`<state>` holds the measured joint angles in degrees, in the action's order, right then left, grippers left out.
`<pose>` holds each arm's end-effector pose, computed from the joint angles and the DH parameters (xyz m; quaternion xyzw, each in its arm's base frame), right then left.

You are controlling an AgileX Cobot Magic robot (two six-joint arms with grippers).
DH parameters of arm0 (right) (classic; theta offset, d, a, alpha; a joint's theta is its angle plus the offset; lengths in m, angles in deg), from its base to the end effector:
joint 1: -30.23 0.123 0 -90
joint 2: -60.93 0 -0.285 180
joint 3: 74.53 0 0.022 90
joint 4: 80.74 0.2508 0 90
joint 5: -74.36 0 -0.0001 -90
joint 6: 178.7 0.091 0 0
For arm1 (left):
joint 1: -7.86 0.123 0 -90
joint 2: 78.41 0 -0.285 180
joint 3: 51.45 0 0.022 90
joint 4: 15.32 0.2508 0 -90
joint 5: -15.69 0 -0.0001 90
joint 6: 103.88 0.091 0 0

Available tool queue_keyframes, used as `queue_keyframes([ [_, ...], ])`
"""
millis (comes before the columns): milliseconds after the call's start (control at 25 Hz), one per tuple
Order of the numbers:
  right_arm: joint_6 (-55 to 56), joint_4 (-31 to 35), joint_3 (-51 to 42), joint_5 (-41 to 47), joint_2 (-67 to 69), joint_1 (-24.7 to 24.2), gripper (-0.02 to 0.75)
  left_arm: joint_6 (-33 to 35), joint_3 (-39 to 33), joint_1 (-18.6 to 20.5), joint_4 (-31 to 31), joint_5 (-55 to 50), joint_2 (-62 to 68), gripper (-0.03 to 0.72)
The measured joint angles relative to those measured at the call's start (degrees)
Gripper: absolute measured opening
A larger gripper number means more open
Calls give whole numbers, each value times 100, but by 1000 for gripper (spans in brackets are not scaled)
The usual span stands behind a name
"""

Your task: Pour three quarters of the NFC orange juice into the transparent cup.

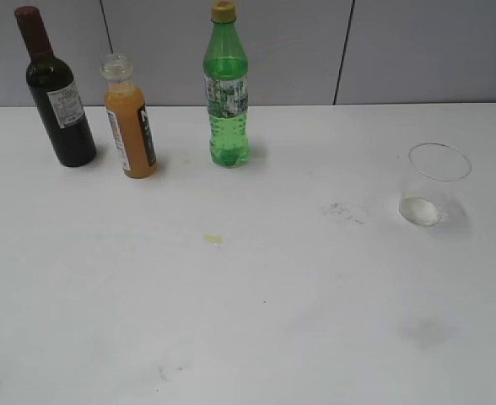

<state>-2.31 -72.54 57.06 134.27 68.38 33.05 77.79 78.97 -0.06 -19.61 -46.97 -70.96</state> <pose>-0.0065 0.0109 0.2799 -0.0499 0.8433 0.0678 0.5307 -0.0061 -0.0053 0.2699 0.0741 0.8609 -0.0647 0.4992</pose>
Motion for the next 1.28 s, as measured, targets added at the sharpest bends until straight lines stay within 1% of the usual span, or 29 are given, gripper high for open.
queue_keyframes([
  [600, -5, 5, 0, -12, 0, 0, 592, 0, 0, 0, 0, 0, 0, 239],
  [760, -1, 5, 38, -167, 0, 0, 592, 0, 0, 0, 0, 0, 0, 239],
  [1000, -207, 11, 101, -1500, 315, 0, 592, 0, 0, 0, 0, 0, 0, 239],
  [1120, -358, 11, 101, -2137, 854, 0, 592, 0, 0, 0, 0, 0, 0, 239],
  [1280, -402, 11, 101, -3279, 1504, 0, 592, 0, 0, 0, 0, 0, 0, 239],
])
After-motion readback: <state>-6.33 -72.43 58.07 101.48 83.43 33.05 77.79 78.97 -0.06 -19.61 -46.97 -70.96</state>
